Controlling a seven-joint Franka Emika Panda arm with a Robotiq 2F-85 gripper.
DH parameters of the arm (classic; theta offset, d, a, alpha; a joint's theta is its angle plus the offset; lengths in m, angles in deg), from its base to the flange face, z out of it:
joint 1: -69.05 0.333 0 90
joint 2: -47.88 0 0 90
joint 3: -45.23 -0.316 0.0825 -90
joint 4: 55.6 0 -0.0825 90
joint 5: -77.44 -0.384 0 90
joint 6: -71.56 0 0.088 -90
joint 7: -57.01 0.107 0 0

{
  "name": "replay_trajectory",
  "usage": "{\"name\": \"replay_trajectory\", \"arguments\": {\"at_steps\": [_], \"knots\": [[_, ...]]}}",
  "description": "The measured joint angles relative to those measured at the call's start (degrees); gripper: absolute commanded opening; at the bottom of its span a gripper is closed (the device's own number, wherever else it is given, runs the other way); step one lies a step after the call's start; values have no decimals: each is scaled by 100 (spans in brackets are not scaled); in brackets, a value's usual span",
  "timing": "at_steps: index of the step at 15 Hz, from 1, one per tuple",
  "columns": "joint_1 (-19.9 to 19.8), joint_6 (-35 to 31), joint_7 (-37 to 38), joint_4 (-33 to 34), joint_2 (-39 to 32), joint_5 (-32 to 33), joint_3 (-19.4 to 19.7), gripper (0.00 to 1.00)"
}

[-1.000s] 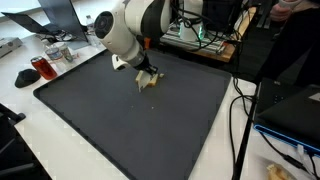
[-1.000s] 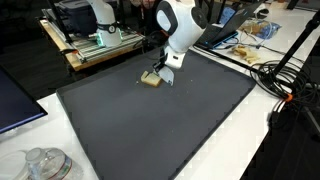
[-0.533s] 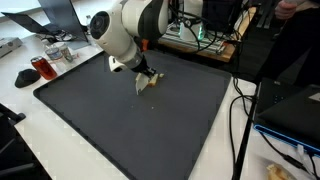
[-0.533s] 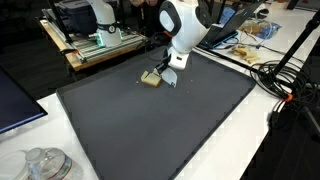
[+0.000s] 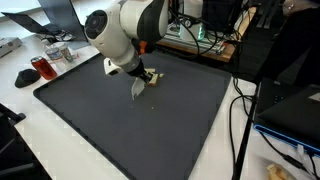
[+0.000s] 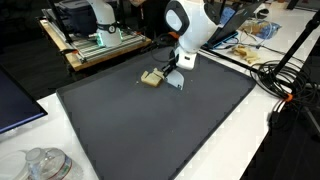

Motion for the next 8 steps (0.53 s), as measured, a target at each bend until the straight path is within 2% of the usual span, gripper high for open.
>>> {"name": "replay_trajectory", "arguments": {"at_steps": [3, 8], "knots": [[93, 41, 187, 171, -85, 130, 33, 1], [394, 102, 1056, 230, -58, 368, 161, 1]]}}
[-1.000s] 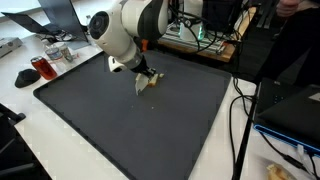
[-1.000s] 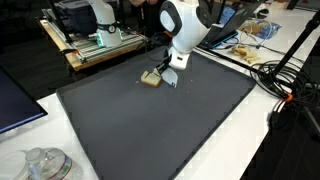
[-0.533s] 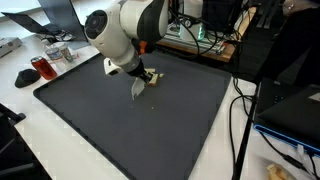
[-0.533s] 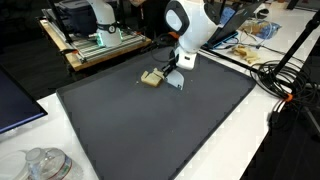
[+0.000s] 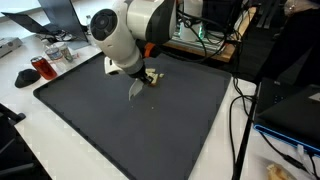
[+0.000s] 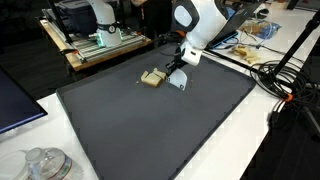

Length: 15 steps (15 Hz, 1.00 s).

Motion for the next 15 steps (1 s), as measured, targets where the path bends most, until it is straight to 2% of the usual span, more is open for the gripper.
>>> {"name": "replay_trajectory", "arguments": {"at_steps": [8, 15], "knots": [[620, 1103, 1770, -41, 631, 398, 176, 1], [943, 1200, 2762, -292, 1007, 732, 114, 1]]}}
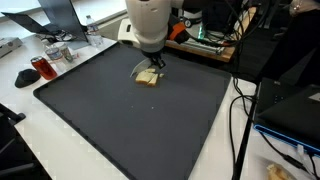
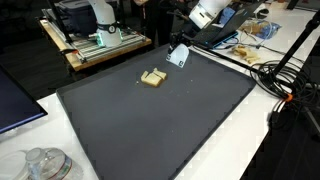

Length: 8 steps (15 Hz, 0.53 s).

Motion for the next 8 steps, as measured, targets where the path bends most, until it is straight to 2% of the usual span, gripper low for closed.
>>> {"name": "replay_trajectory", "arguments": {"at_steps": [8], "knots": [[249, -58, 1310, -549, 416, 466, -262, 1]]}}
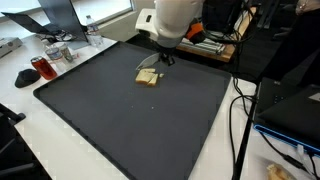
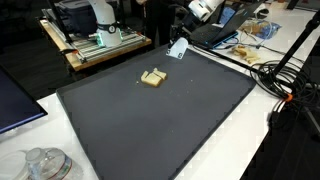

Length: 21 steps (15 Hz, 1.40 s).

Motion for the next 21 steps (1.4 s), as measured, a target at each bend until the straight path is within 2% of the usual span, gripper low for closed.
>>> {"name": "replay_trajectory", "arguments": {"at_steps": [8, 15, 21], "knots": [[149, -13, 1027, -543, 303, 241, -405, 1], [114, -253, 1054, -894, 431, 243, -470, 1], [9, 60, 703, -385, 147, 236, -465, 1]]}}
